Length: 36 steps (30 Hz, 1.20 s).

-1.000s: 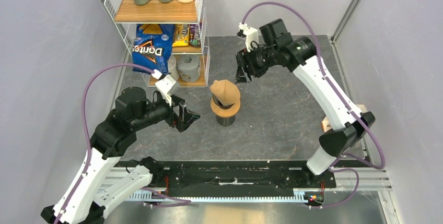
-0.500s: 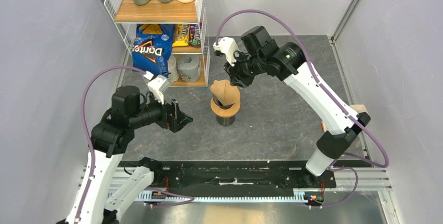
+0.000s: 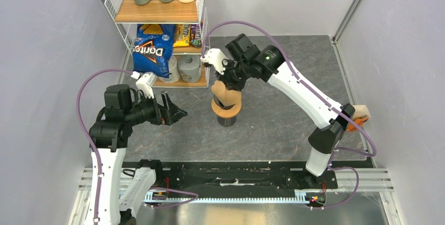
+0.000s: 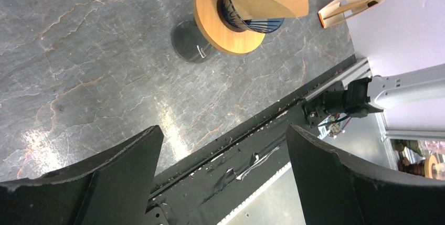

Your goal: Place the coffee filter in the dripper

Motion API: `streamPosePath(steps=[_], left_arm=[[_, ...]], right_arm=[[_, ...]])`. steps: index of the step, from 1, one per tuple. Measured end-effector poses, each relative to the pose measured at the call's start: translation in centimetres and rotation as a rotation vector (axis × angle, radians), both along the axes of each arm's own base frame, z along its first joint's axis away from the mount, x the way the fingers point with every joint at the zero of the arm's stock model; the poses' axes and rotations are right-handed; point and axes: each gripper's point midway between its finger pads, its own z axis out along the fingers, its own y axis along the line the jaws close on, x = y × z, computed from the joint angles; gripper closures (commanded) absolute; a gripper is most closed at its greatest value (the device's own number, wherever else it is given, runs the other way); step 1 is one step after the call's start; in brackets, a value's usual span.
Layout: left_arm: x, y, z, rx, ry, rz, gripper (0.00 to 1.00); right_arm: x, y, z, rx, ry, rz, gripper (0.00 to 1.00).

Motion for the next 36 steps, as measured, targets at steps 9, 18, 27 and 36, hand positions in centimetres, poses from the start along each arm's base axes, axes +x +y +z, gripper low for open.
streamPosePath(steps=[9, 18, 27, 36], left_arm=[[0.9, 0.6, 0.6, 0.001, 0.001, 0.039, 0.04], [1.8, 1.6, 0.4, 0.015, 0.011, 0.096, 0.03], [2.4, 1.7, 0.2, 0.018, 0.034, 0.100, 0.03], [2.8, 1.9, 0.4, 0.029, 0.029, 0.115, 0.03]], right_arm=[[-0.2, 0.9, -6.8, -0.116, 0.071, 0.070, 0.90], [-1.5, -0.2, -13.3, -0.210, 0.127, 0.108, 0.91], [-0.6, 0.3, -13.3, -0.205, 0.081, 0.127, 0.91], [-0.3, 0.4, -13.5, -0.210, 0.066, 0.132, 0.91]])
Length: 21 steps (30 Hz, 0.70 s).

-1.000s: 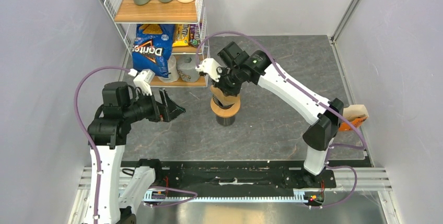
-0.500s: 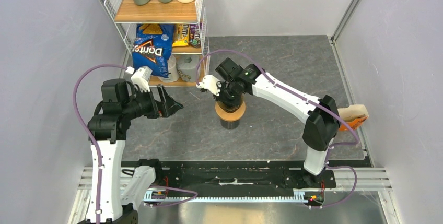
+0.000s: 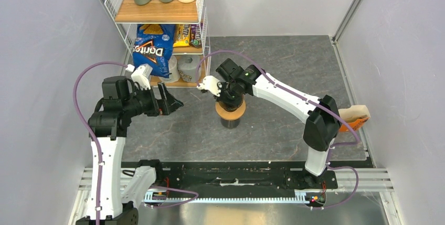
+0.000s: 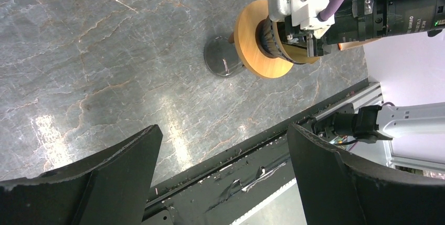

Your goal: Place the coffee filter in the dripper

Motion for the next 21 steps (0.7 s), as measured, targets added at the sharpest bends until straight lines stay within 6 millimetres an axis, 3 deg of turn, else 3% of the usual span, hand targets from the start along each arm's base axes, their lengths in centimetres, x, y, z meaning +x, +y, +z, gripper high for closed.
streamPosePath(steps=[12, 18, 21], left_arm=[[0.3, 0.1, 0.5, 0.003, -0.009, 0.002, 0.02], [0.3, 0.1, 0.4, 0.003, -0.007, 0.002, 0.02], [0.3, 0.1, 0.4, 0.002, -0.007, 0.002, 0.02]], right_arm=[[0.6, 0.7, 2.5, 0.033, -0.033, 0.012, 0.94], [0.2, 0.3, 2.5, 0.016, -0.021, 0.017, 0.98], [0.0, -0.1, 2.3, 0.002, -0.011, 0.025, 0.94]])
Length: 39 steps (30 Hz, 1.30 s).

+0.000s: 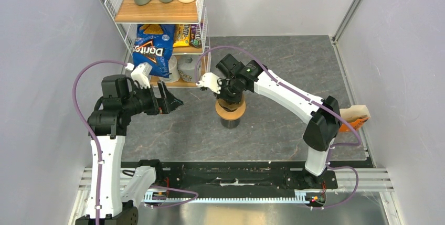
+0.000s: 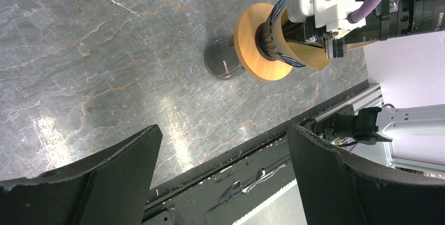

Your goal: Place the coffee filter in the dripper

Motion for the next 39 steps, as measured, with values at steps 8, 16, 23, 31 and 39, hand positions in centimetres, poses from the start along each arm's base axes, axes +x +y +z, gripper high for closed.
streamPosePath(steps=[8, 16, 23, 31, 39], left_arm=[[0.1, 0.0, 0.1, -0.002, -0.007, -0.002, 0.02], [0.5, -0.9, 1.1, -0.038, -0.056, -0.052, 0.09], [2.6, -2.5, 0.7, -0.115, -0.061, -0.137, 0.36], [4.5, -8.4, -1.6, -0.127, 0.007, -0.335, 0.57], [5.9, -11.2, -3.2, -0.118, 0.032, -0.384, 0.65]], right_arm=[[-0.4, 0.0, 0.1, 0.002, 0.015, 0.014, 0.92], [0.0, 1.0, 5.0, 0.097, -0.038, 0.006, 0.82], [-0.5, -2.3, 9.3, 0.231, 0.046, -0.124, 0.79], [2.3, -6.9, 11.0, 0.379, 0.205, -0.393, 0.71], [0.8, -5.4, 11.0, 0.452, 0.352, -0.406, 0.70]])
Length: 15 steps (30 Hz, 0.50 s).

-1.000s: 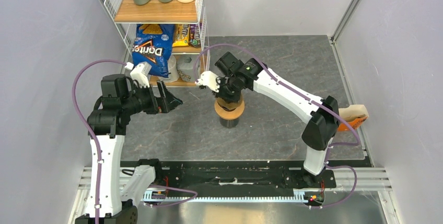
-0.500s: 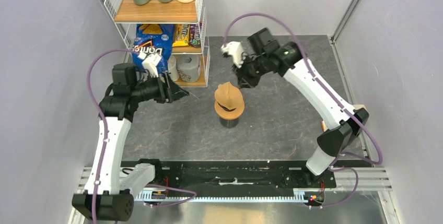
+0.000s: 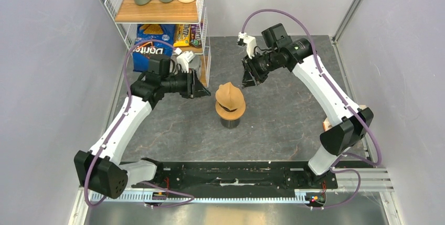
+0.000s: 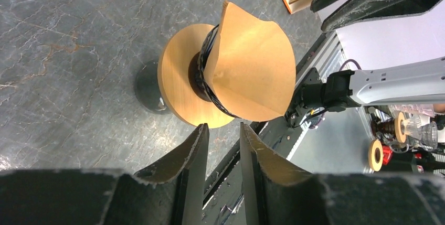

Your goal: Place the coffee filter in the dripper

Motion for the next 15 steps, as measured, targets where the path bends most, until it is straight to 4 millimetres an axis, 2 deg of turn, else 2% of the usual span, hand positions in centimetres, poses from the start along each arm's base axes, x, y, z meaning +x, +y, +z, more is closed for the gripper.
streamPosePath(steps=[9, 15], left_arm=[[0.6, -1.5, -1.5, 0.013, 0.030, -0.031, 0.66], [1.0, -1.8, -2.1, 0.024, 0.041, -0.030, 0.66]], right_arm=[[0.4, 0.3, -1.8, -0.021, 0.055, -0.008, 0.70], [0.6, 0.4, -2.7, -0.034, 0.079, -0.008, 0.71]])
